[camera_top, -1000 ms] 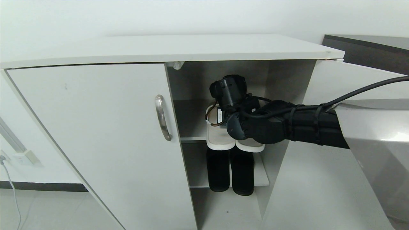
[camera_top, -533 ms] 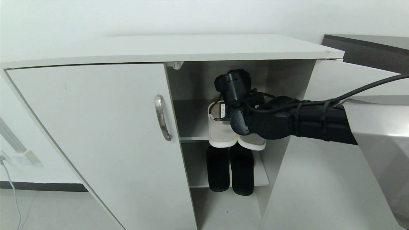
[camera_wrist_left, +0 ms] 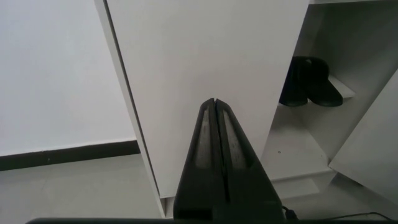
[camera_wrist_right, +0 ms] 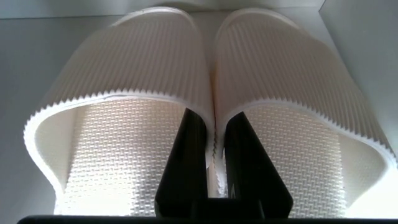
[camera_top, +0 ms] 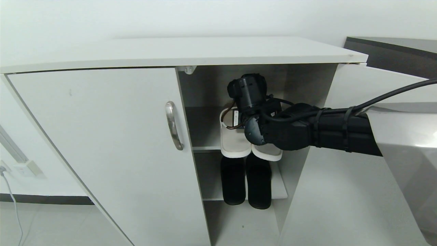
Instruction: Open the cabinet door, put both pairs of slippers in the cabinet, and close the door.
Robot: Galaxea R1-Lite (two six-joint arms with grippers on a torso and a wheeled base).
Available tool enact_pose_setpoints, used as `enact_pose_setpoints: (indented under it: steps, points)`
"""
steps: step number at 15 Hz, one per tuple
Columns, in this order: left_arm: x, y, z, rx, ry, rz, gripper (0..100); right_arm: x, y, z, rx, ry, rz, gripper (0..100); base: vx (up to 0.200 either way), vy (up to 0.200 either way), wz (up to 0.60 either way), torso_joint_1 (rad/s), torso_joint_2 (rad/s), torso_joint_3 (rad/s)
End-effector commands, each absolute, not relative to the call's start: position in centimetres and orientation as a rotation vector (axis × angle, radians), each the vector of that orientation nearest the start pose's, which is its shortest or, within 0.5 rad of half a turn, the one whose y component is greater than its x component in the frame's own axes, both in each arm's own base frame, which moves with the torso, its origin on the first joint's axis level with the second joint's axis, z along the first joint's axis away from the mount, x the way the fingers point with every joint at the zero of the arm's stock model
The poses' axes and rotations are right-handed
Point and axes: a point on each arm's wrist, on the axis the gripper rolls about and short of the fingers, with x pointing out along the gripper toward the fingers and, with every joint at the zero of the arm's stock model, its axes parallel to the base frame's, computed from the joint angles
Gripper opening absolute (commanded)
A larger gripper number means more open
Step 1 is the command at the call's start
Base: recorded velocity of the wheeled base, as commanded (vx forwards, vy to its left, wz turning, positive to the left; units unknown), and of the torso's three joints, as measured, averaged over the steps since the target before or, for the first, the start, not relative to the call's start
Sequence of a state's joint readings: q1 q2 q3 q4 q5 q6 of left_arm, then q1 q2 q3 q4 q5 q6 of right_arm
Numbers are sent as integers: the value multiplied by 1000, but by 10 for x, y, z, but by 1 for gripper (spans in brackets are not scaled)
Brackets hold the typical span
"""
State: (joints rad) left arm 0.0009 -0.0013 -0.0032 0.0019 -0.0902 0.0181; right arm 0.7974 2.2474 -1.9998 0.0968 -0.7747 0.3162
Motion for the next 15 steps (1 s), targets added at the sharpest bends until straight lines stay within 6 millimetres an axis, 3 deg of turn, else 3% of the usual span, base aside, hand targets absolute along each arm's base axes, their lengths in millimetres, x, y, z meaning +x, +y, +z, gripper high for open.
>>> enact_pose_setpoints:
  steps: [1, 2, 3, 12, 15]
  points:
    - [-23, -2, 76, 18, -2, -89, 0, 335, 323, 232, 68, 244, -13, 0, 0, 0, 0, 0, 0, 0]
    - [-23, -2, 76, 18, -1, -89, 0, 335, 325, 230, 60, 249, -10, 0, 0, 0, 0, 0, 0, 0]
    - [-23, -2, 76, 18, -2, -89, 0, 334, 327, 229, 54, 249, -5, 100, 0, 0, 0, 0, 0, 0]
    - [-23, -2, 76, 17, -2, -89, 0, 326, 328, 236, 63, 241, 9, 100, 0, 0, 0, 0, 0, 0]
    - [-23, -2, 76, 17, -2, -89, 0, 315, 326, 232, 43, 266, 19, 100, 0, 0, 0, 0, 0, 0]
